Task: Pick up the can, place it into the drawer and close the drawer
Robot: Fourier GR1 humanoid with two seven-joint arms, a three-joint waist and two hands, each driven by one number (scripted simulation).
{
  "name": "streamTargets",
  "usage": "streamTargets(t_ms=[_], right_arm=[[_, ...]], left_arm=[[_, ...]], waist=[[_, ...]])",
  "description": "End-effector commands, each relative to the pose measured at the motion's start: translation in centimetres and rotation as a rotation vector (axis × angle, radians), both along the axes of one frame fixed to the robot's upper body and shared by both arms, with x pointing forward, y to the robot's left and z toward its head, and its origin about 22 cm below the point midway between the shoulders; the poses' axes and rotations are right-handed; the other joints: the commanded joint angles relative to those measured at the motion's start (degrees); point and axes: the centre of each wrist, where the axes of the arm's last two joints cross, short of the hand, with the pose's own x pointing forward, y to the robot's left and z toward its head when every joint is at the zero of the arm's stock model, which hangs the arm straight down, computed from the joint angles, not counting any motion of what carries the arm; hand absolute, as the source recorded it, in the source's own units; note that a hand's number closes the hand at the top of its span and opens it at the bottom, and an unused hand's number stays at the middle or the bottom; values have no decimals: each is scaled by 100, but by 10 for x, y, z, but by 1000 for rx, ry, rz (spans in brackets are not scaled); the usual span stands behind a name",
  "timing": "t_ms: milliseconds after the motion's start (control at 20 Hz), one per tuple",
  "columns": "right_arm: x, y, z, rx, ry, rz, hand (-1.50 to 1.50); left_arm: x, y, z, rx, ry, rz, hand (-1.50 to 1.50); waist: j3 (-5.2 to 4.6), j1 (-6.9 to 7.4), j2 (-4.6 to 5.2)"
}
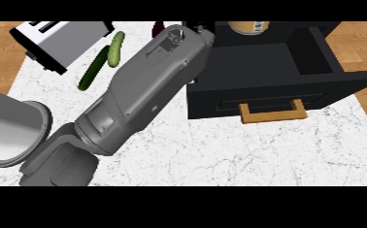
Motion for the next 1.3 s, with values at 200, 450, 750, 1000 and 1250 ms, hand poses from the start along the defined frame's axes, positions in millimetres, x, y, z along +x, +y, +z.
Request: streamTargets(t_ms=[200, 450, 750, 1000, 1250], right_arm=[[5, 0, 3, 6, 12, 6, -150], [0, 0, 4, -1, -9, 20, -150], [3, 4, 4, -20, 0, 0, -150], [6, 0, 3, -18, -29, 35, -150], [4, 8, 34, -335, -125, 0, -150]], left_arm=[[9, 8, -21, 80, 3, 59, -150], [6, 8, -31, 63, 27, 113, -150], [-6, 2, -44, 72, 22, 118, -150], [-1, 0, -31, 37, 7, 121, -150], [2, 2, -27, -15, -17, 91, -150]], waist=[[1, -61, 32], [5, -208, 45], [1, -88, 6], [3, -163, 35], [-4, -56, 55]])
